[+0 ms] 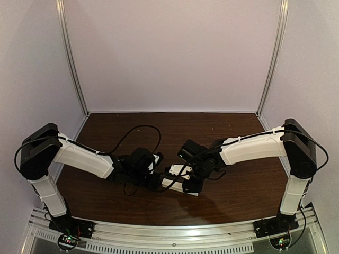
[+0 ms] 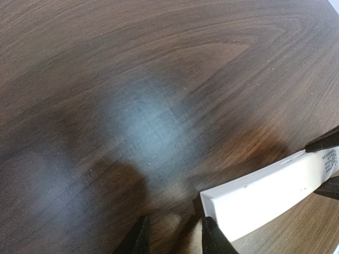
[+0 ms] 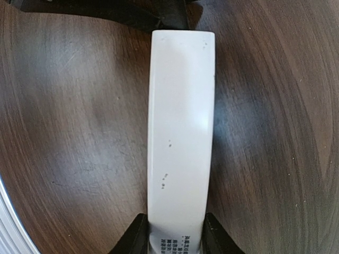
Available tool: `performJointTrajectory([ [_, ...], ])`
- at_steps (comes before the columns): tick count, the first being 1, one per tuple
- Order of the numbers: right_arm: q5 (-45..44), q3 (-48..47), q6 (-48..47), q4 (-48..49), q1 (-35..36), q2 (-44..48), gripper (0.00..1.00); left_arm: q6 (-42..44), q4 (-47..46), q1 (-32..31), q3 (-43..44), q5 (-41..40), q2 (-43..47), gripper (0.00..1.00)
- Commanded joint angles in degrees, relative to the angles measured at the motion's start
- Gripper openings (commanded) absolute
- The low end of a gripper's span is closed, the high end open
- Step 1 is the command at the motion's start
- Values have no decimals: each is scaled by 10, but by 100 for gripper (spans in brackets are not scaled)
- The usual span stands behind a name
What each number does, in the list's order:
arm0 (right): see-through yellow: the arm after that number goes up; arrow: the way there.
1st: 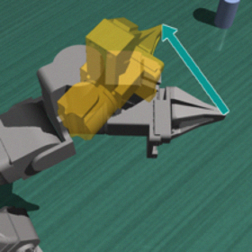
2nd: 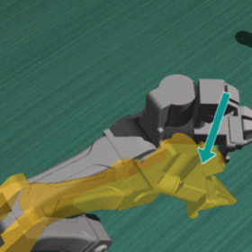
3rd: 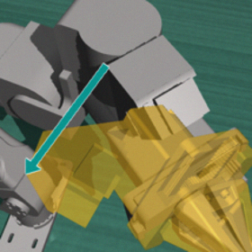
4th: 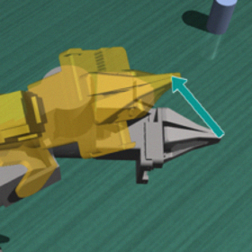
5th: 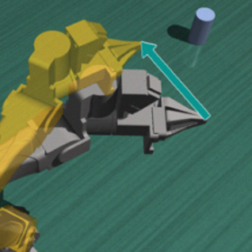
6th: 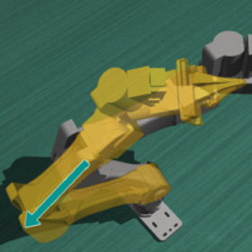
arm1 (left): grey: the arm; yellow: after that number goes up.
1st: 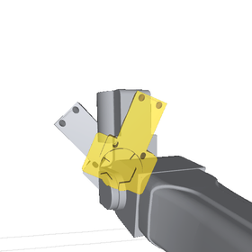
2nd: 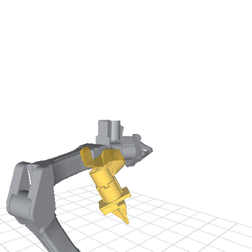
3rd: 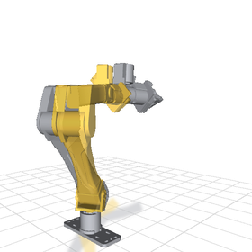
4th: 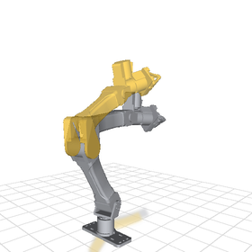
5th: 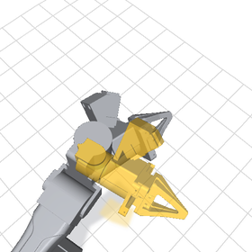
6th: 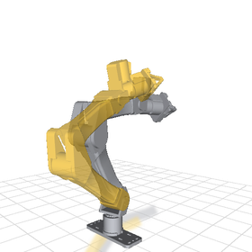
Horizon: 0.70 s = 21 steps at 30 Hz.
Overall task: Load the batteries into the remote control
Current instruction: Adjust the battery cover on the remote control.
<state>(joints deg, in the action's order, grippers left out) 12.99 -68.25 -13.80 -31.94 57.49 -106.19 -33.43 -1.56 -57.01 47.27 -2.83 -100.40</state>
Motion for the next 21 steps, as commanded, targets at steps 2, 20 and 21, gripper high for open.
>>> performJointTrajectory([
  [2, -3, 0, -6, -6, 2, -4, 39, -9, 5, 9, -9, -17, 22, 38],
  [20, -60, 30, 103, 81, -27, 185, 89, -16, -85, 37, -81, 52, 131, 63],
  [21, -81, 40, 118, 90, -28, 213, 91, -11, -90, 36, -85, 56, 137, 64],
])
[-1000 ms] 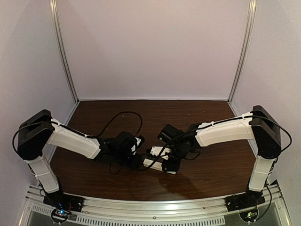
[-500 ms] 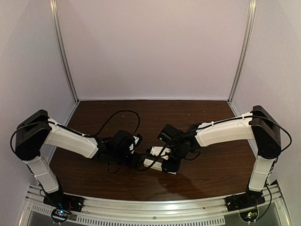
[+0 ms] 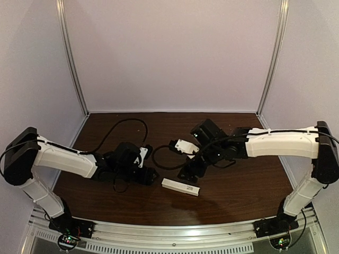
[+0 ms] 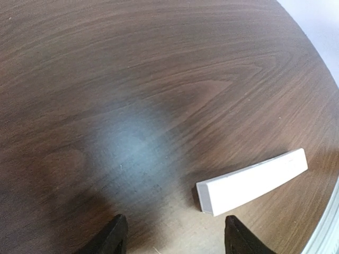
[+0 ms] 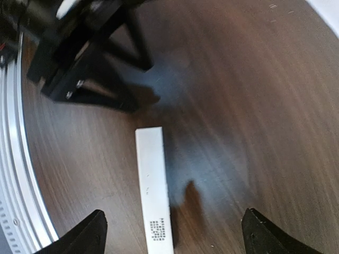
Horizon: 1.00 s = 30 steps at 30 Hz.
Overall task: Load the batteries into the remote control
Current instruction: Adjust the battery cover on the remote control, then press the battery cover onto the remote control.
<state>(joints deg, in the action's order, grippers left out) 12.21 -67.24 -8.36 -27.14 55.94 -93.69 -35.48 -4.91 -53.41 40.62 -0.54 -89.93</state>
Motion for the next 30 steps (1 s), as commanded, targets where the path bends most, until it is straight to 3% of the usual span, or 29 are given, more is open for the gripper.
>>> performJointTrajectory([
  [1, -102, 44, 89, 55, -13, 114, 97, 17, -60, 1, -19, 39, 38, 64],
  [5, -183, 125, 226, 115, -17, 227, 100, 40, -52, 0, -8, 62, 37, 64],
  [9, -166, 202, 367, 132, -22, 302, 98, 47, -45, -1, 3, 73, 18, 62],
  [13, -149, 261, 502, 121, -22, 326, 72, 47, -48, -3, 10, 82, 3, 58],
  [16, -126, 329, 583, 160, -22, 332, 62, 47, -45, -4, 17, 81, -8, 56],
  [19, -113, 369, 620, 199, -21, 322, 55, 51, -37, -8, 28, 80, -22, 53],
  [30, -42, 425, 688, 358, -17, 250, 51, 35, -33, -15, 37, 83, -48, 45],
])
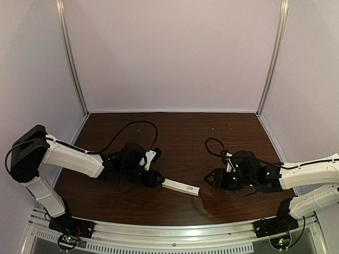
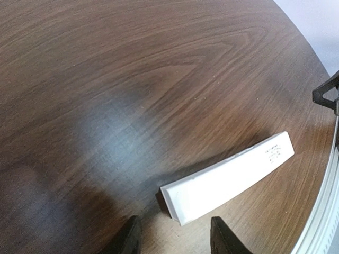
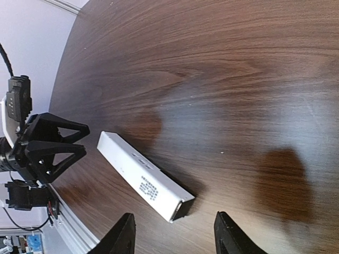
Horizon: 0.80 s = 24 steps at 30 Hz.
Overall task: Load the batteries into the remote control
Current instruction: Press the battery cover onto the remote control.
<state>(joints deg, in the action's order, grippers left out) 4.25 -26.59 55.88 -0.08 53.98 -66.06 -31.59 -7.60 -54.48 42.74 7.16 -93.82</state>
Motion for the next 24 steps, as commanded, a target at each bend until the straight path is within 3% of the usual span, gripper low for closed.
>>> performJointTrajectory([
  [1, 42, 21, 50, 97, 3, -32, 50, -4, -5, -6, 16, 6, -10, 44],
  [14, 57, 37, 80, 145, 16, -86, 41, 2, 10, -21, 36, -7, -28, 37],
  [24, 65, 44, 94, 179, 25, -114, 39, 4, 15, -29, 43, -12, -41, 33],
])
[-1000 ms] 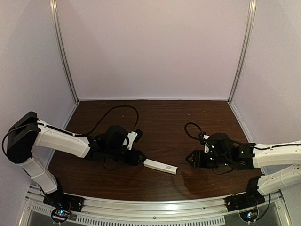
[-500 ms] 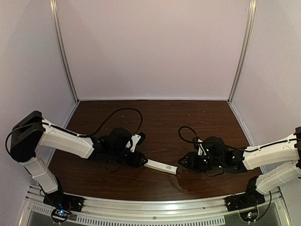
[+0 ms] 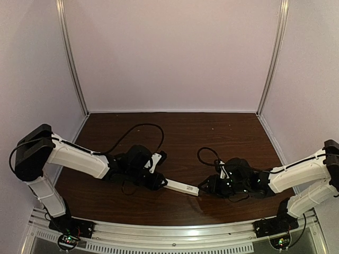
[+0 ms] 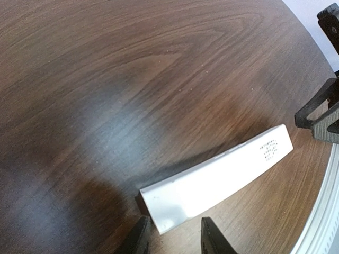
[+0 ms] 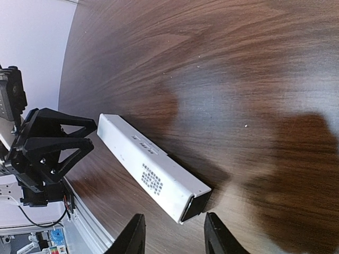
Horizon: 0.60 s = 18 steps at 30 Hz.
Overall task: Load the batteries into the remote control
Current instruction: Press the battery cover onto the remote control.
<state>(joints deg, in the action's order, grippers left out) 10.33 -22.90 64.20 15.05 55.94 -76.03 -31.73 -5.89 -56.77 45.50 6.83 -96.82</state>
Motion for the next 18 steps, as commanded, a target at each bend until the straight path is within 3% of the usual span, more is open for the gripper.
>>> performJointTrajectory([
  [1, 6, 8, 12, 33, 6, -19, 39, 5, -1, -6, 16, -10, -13, 32],
  [18, 13, 12, 18, 71, 10, -71, 36, 4, 14, -6, 27, -25, -22, 31],
])
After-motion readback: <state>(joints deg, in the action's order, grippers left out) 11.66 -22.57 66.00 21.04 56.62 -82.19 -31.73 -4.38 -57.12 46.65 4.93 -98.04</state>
